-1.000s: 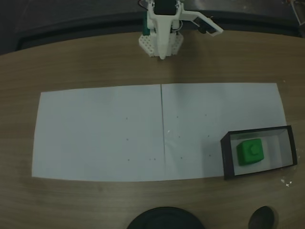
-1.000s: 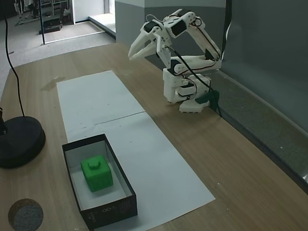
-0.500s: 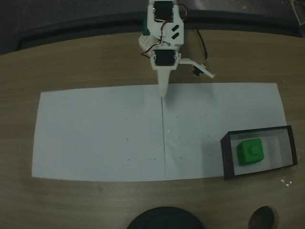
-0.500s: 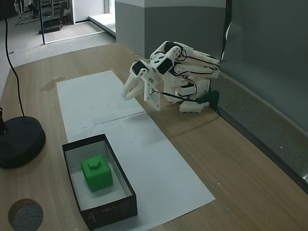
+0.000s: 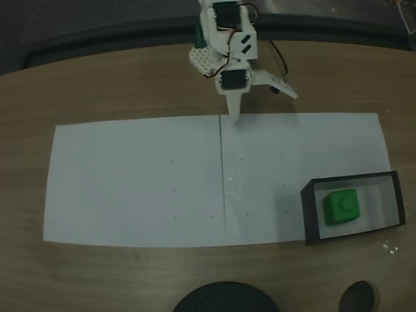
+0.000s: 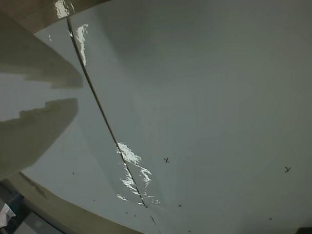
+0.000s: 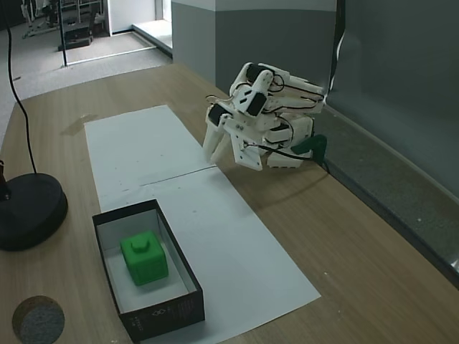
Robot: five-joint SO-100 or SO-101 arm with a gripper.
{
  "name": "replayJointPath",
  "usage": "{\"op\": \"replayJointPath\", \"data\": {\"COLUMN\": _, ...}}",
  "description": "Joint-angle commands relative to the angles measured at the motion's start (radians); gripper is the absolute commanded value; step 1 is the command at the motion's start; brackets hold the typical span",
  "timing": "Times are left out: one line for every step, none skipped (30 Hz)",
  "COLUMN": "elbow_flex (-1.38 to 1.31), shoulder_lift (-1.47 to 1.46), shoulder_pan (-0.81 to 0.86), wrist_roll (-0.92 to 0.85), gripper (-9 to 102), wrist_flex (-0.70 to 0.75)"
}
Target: Grab a green square and put it in the box.
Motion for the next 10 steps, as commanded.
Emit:
{"op": "replayJointPath", "data": {"elbow_flex": -0.052, "shoulder_lift": 0.023, "shoulder_pan": -0.005, "wrist_roll": -0.005, "gripper": 0, "wrist_flex": 0.011}}
{"op": "replayJointPath", "data": {"elbow_flex": -0.052, "shoulder_lift": 0.023, "shoulder_pan": -0.006, "wrist_roll": -0.008, "gripper": 0, "wrist_flex": 0.011}}
{"op": "replayJointPath", "data": {"elbow_flex": -0.052, "shoulder_lift": 0.023, "shoulder_pan": -0.006, "wrist_roll": -0.006, "gripper": 0, "wrist_flex": 0.011}}
{"op": "replayJointPath", "data": {"elbow_flex": -0.052, "shoulder_lift": 0.023, "shoulder_pan": -0.006, "wrist_roll": -0.008, "gripper": 0, "wrist_flex": 0.011}}
{"op": "replayJointPath", "data": {"elbow_flex": -0.052, "shoulder_lift": 0.023, "shoulder_pan": -0.006, "wrist_roll": -0.008, "gripper": 0, "wrist_flex": 0.011}}
{"op": "replayJointPath", "data": {"elbow_flex": -0.052, "shoulder_lift": 0.023, "shoulder_pan": -0.006, "wrist_roll": -0.008, "gripper": 0, "wrist_flex": 0.011}}
{"op": "replayJointPath", "data": {"elbow_flex": -0.052, "shoulder_lift": 0.023, "shoulder_pan": -0.006, "wrist_roll": -0.008, "gripper": 0, "wrist_flex": 0.011}}
{"op": "replayJointPath", "data": {"elbow_flex": -0.052, "shoulder_lift": 0.023, "shoulder_pan": -0.006, "wrist_roll": -0.008, "gripper": 0, "wrist_flex": 0.011}}
{"op": "replayJointPath", "data": {"elbow_flex": -0.052, "shoulder_lift": 0.023, "shoulder_pan": -0.006, "wrist_roll": -0.008, "gripper": 0, "wrist_flex": 0.011}}
{"op": "replayJointPath", "data": {"elbow_flex": -0.052, "shoulder_lift": 0.023, "shoulder_pan": -0.006, "wrist_roll": -0.008, "gripper": 0, "wrist_flex": 0.011}}
